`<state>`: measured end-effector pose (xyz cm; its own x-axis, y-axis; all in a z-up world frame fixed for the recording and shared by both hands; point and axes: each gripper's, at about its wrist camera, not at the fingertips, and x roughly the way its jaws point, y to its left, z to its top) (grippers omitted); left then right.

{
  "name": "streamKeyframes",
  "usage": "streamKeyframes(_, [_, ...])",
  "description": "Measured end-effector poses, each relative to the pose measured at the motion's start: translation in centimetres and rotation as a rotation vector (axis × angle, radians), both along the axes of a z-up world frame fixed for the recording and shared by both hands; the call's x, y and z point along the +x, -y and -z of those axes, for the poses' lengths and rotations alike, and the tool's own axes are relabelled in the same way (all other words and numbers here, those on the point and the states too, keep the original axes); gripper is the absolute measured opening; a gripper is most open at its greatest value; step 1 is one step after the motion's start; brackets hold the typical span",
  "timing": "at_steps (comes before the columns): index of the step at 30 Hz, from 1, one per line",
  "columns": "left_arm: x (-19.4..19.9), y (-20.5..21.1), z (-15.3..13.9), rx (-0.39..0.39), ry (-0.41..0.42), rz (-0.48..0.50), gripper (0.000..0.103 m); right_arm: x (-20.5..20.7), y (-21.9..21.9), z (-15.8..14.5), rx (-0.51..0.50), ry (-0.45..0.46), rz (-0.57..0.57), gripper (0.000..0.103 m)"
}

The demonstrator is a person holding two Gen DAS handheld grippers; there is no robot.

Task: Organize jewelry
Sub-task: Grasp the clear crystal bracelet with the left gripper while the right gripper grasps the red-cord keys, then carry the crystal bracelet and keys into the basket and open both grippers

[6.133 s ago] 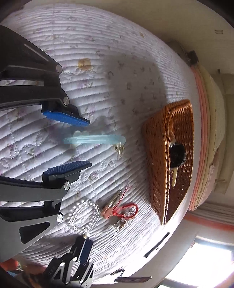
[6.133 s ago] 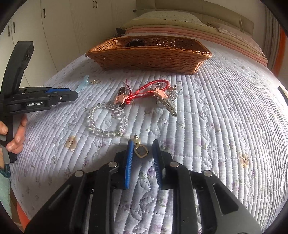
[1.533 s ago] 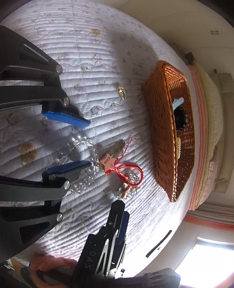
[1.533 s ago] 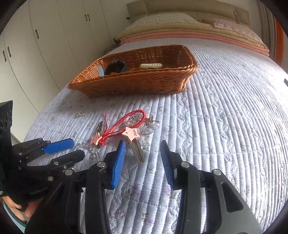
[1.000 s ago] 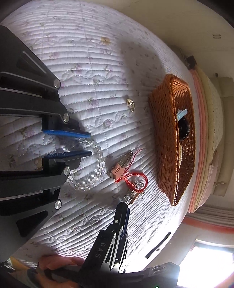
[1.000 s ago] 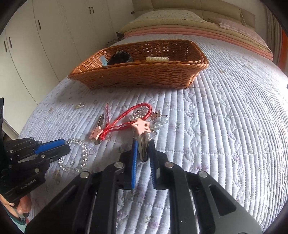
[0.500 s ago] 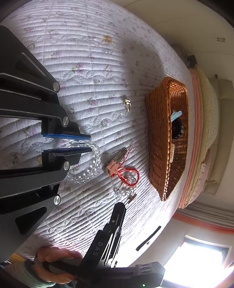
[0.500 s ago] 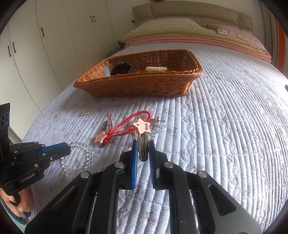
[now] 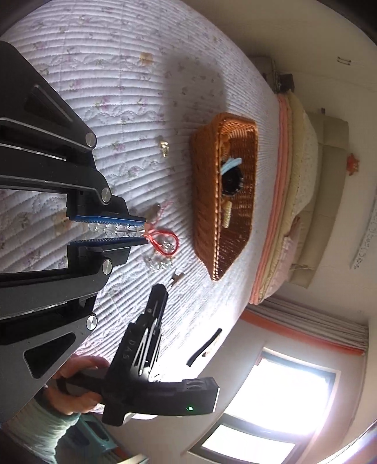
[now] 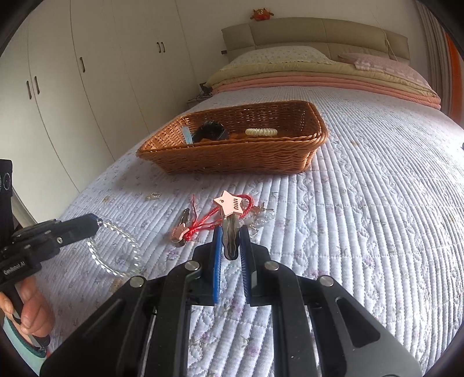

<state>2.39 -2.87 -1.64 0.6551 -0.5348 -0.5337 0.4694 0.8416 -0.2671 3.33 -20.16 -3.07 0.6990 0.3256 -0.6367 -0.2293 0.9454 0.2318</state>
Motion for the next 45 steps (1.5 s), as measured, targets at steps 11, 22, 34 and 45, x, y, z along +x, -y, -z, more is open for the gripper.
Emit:
streamKeyframes(11, [1.7,0.7,-4.8,0.002,0.115,0.015,0.006,0.1,0.3,-2.8,0.032,0.057,-0.003,0.01])
streamKeyframes(22, [11.6,2.8,-9.8,-0.009,0.179,-0.067,0.006,9.1,0.3,-9.7,0.04,0.095,0.035,0.01])
streamKeyframes(34, [20.1,2.9,-4.1,0.03,0.021,-0.166,0.006,19.7,0.4,-3.5,0.057,-0.183,0.112,0.01])
streamKeyframes(45, [20.0,2.6,-2.0,0.066,-0.03,-0.173,0.01,21.0,-0.8,-0.8,0.049,-0.272,0.119,0.011])
